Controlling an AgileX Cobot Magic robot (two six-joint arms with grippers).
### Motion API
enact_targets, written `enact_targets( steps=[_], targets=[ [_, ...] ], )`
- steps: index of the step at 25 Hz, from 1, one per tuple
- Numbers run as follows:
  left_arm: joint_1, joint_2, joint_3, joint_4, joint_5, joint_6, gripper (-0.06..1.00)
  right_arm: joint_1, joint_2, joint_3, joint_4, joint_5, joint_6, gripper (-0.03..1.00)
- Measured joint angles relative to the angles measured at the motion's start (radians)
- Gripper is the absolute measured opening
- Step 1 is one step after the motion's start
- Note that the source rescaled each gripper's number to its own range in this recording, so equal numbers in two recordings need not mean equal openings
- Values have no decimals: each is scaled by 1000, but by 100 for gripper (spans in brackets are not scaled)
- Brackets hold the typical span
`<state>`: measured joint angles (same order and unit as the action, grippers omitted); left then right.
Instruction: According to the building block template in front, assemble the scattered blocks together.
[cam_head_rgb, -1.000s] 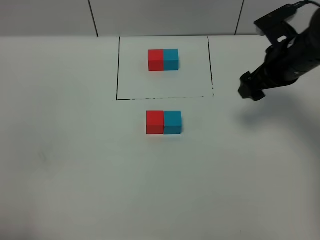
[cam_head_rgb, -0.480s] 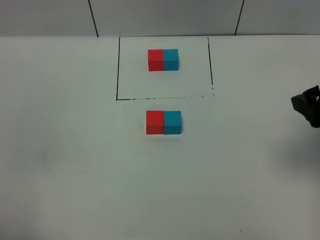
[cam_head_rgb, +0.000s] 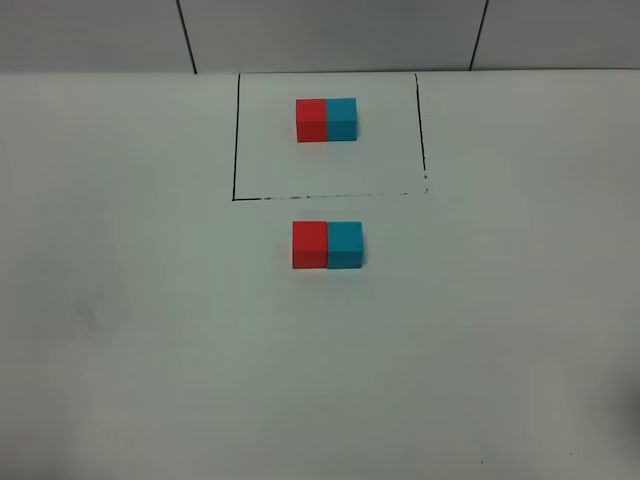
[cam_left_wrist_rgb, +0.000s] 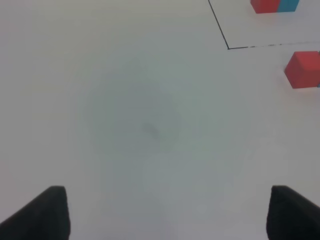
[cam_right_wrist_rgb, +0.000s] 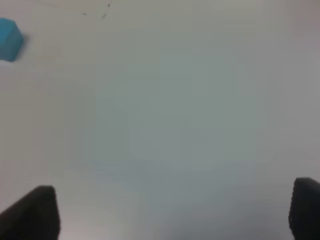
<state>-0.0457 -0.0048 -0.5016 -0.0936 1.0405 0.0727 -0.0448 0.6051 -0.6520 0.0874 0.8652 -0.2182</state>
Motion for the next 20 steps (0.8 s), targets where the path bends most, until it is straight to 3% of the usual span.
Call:
enact_targets(
  steps=[9, 16, 20],
  targets=[
    [0, 0, 0, 0, 0, 0, 84, 0, -313, 55, -10, 190, 39, 100],
    [0, 0, 0, 0, 0, 0, 84, 0, -568, 142, -10, 206, 41, 100],
    [0, 0, 0, 0, 0, 0, 84, 1, -608, 155, -2, 201, 41, 100]
  ],
)
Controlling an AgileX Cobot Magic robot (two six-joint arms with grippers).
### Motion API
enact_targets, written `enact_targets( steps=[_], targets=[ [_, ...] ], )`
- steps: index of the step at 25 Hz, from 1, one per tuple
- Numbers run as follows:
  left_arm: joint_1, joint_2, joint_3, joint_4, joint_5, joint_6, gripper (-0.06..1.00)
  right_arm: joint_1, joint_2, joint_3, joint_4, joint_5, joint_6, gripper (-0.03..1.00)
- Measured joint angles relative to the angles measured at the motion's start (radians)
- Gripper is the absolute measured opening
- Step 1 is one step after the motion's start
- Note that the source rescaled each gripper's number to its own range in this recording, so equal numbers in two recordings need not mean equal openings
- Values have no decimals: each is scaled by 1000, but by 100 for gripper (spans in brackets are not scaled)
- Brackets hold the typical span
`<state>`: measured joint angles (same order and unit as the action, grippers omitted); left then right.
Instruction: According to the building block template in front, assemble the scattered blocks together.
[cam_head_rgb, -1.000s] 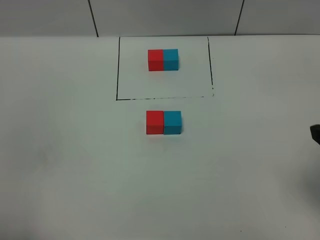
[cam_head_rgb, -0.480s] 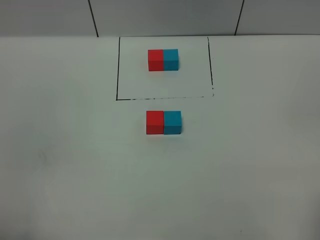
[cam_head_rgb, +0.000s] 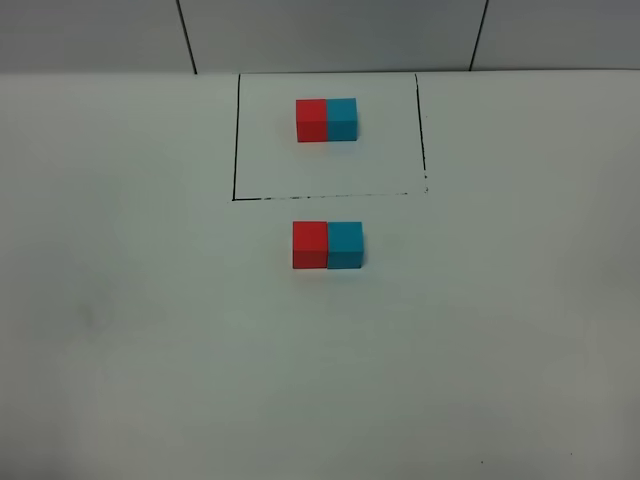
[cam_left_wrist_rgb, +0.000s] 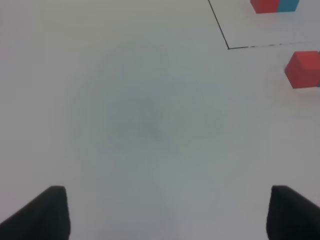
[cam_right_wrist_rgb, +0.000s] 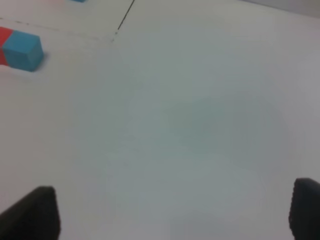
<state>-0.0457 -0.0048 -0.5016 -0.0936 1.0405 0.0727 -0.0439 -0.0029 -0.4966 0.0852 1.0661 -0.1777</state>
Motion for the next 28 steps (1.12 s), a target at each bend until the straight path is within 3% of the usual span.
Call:
enact_targets(
  steps=[11, 28],
  targets=[
    [0, 0, 0, 0, 0, 0, 84, 21, 0, 6, 80, -1, 7, 91],
    [0, 0, 0, 0, 0, 0, 84, 59, 0, 6, 88, -1, 28, 90]
  ],
)
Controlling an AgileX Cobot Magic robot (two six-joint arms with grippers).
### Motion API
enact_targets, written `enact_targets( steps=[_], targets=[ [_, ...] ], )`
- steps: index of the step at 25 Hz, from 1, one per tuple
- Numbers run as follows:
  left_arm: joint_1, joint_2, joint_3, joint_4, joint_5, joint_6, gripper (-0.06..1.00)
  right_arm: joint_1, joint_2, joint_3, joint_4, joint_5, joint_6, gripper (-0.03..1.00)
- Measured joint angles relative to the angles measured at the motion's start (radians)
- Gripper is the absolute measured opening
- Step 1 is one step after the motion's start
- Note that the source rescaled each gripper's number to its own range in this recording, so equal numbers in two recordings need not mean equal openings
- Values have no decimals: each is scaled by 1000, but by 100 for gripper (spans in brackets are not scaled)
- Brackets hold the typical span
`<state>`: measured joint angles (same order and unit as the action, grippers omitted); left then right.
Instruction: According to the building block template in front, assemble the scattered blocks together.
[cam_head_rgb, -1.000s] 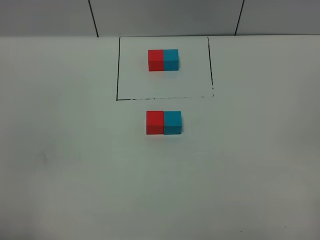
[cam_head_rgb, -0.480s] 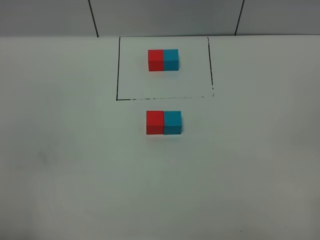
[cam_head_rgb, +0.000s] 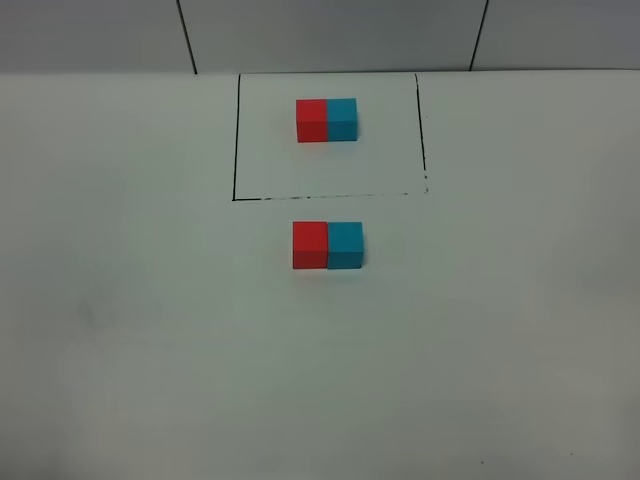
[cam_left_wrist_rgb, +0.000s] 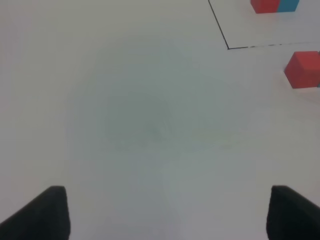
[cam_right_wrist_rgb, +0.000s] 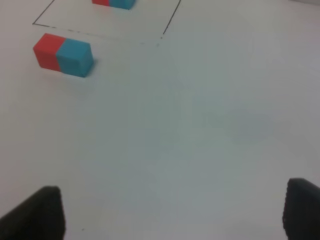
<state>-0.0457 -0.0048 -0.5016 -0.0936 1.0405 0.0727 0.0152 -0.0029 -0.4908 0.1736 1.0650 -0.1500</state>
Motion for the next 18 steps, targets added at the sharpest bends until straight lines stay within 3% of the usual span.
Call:
enact_targets(
  steps=[18],
  targets=[
    [0, 0, 0, 0, 0, 0, 84, 19, 0, 0, -1, -1, 7, 90]
  ],
)
